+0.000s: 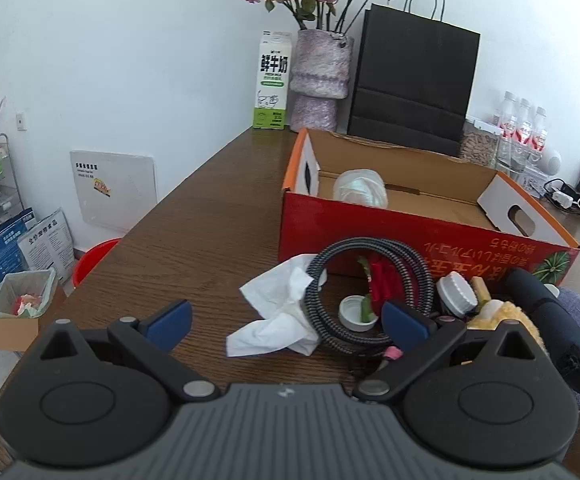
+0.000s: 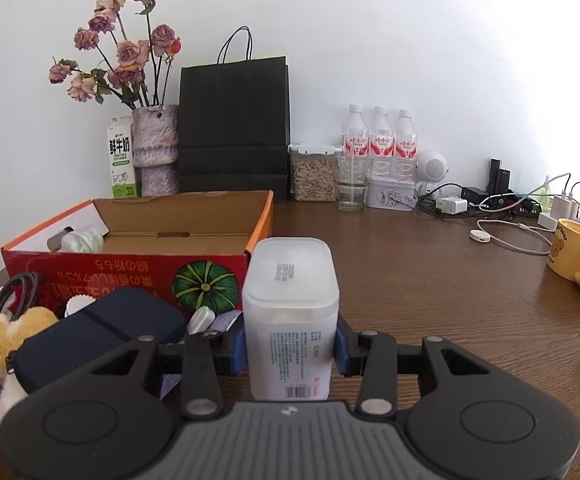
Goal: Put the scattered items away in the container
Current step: 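Grasp the white tissue with the left gripper while the right gripper grasps the white container, then lower the tissue and container into the box and open both grippers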
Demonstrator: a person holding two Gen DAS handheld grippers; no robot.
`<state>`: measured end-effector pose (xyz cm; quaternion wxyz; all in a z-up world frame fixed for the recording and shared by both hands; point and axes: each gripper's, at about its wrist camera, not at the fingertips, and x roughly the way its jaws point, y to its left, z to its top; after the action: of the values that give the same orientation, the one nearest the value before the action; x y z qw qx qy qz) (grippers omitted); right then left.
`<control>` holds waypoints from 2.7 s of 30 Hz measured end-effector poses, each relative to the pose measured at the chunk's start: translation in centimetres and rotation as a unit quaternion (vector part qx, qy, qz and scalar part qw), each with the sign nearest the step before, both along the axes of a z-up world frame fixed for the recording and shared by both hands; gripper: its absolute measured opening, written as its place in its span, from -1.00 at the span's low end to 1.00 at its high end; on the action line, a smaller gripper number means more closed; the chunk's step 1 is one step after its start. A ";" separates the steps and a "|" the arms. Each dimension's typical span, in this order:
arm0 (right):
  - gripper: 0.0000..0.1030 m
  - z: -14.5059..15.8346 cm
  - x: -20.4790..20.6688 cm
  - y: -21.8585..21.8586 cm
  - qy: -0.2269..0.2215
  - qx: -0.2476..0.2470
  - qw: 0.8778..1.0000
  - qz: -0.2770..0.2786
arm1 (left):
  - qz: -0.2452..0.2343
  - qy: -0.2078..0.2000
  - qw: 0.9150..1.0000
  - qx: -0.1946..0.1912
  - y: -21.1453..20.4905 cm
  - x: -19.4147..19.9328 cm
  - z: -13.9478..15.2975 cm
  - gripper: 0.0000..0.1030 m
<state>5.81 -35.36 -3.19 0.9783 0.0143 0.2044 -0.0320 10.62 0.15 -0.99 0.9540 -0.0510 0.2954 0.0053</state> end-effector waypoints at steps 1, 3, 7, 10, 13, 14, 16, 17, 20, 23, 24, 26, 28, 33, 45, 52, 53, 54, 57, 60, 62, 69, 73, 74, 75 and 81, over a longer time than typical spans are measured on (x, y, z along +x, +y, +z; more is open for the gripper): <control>-0.23 0.2 -0.1 -0.1 -0.004 -0.001 1.000 -0.001 | 0.006 0.001 1.000 0.000 0.5 -0.1 -0.1 1.00; -0.23 0.8 -0.1 -0.1 -0.014 -0.003 1.000 0.000 | 0.013 0.004 1.000 -0.001 1.3 -0.1 -0.3 1.00; -0.23 1.4 0.0 0.5 -0.023 -0.006 1.000 0.009 | -0.002 0.024 0.999 -0.034 2.6 0.7 -0.9 1.00; -0.23 1.2 0.2 1.4 -0.017 -0.005 1.000 0.022 | -0.007 0.037 0.998 -0.056 2.9 1.4 -1.6 0.88; -0.23 0.8 0.2 2.4 -0.007 -0.003 0.999 0.031 | -0.005 0.041 0.997 -0.068 3.2 1.7 -2.1 0.68; -0.23 0.7 0.2 2.5 -0.005 -0.002 0.999 0.032 | -0.005 0.043 0.996 -0.072 3.2 1.7 -2.0 0.56; -0.23 0.5 0.1 3.0 -0.002 -0.001 0.999 0.035 | -0.008 0.042 0.995 -0.085 3.4 1.7 -1.9 0.33; -0.23 0.5 0.1 3.2 -0.001 -0.001 0.999 0.037 | -0.007 0.044 0.995 -0.089 3.4 1.7 -1.8 0.16; -0.23 0.5 -0.1 3.7 0.000 0.000 0.999 0.039 | -0.015 0.051 0.994 -0.098 3.4 1.6 -1.8 -0.23; -0.23 0.4 -0.2 4.1 0.002 0.000 0.999 0.042 | -0.019 0.053 0.993 -0.102 3.2 1.5 -1.8 -0.52; -0.23 0.4 -0.3 4.2 0.003 0.001 0.999 0.043 | -0.022 0.055 0.993 -0.105 3.2 1.5 -1.9 -0.71; -0.23 0.4 -0.4 4.3 0.003 0.002 0.999 0.045 | -0.025 0.055 0.992 -0.112 3.1 1.4 -2.0 -0.87; -0.23 0.5 -0.6 4.4 0.003 0.002 0.999 0.046 | -0.026 0.047 0.992 -0.111 2.9 1.2 -1.9 -0.91; -0.23 0.6 -0.9 4.4 0.000 0.003 0.999 0.046 | -0.022 0.021 0.995 -0.100 3.3 0.4 -1.3 -0.94; -0.23 2.1 -0.1 4.8 -0.022 -0.001 0.999 0.050 | -0.005 -0.058 0.994 -0.093 4.4 -1.1 2.6 -0.95; -0.23 3.6 2.4 5.9 -0.048 -0.004 0.997 0.060 | -0.030 -0.098 0.991 -0.091 1.9 1.2 5.3 -0.95; -0.23 3.8 2.9 6.1 -0.051 -0.004 0.997 0.061 | -0.036 -0.100 0.990 -0.092 1.4 1.6 5.5 -0.95; -0.23 4.1 3.5 6.3 -0.056 -0.004 0.996 0.063 | -0.044 -0.103 0.989 -0.094 0.8 2.1 5.7 -0.95; -0.23 4.9 5.3 6.8 -0.067 -0.003 0.996 0.067 | -0.065 -0.114 0.987 -0.093 -1.2 3.5 6.3 -0.95; -0.23 5.6 7.6 7.2 -0.077 0.000 0.994 0.071 | -0.078 -0.118 0.985 -0.095 -2.9 5.5 6.8 -0.95; -0.23 5.8 9.3 7.5 -0.080 0.001 0.994 0.073 | -0.085 -0.117 0.985 -0.098 -3.9 7.1 7.0 -0.95; -0.23 5.2 17.2 8.5 -0.065 0.016 0.995 0.080 | -0.068 -0.093 0.990 -0.086 -7.0 14.8 6.0 -0.95; -0.23 3.5 18.6 8.0 -0.031 0.026 0.996 0.080 | -0.071 -0.064 0.993 -0.070 -7.3 16.9 3.8 -0.95; -0.23 3.3 18.8 7.9 -0.027 0.029 0.996 0.078 | -0.070 -0.056 0.993 -0.072 -7.2 17.1 3.3 -0.95; -0.23 3.0 19.0 7.9 -0.024 0.028 0.997 0.075 | -0.068 -0.047 0.994 -0.075 -7.1 17.3 2.9 -0.95; -0.23 1.8 19.3 8.2 -0.008 0.018 0.997 0.068 | -0.068 -0.033 0.994 -0.079 -6.9 17.4 1.8 -0.94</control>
<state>25.16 -27.14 -1.37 0.9794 0.0185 0.1974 0.0388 27.99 -6.78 0.83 0.9544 -0.1064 0.2659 -0.0843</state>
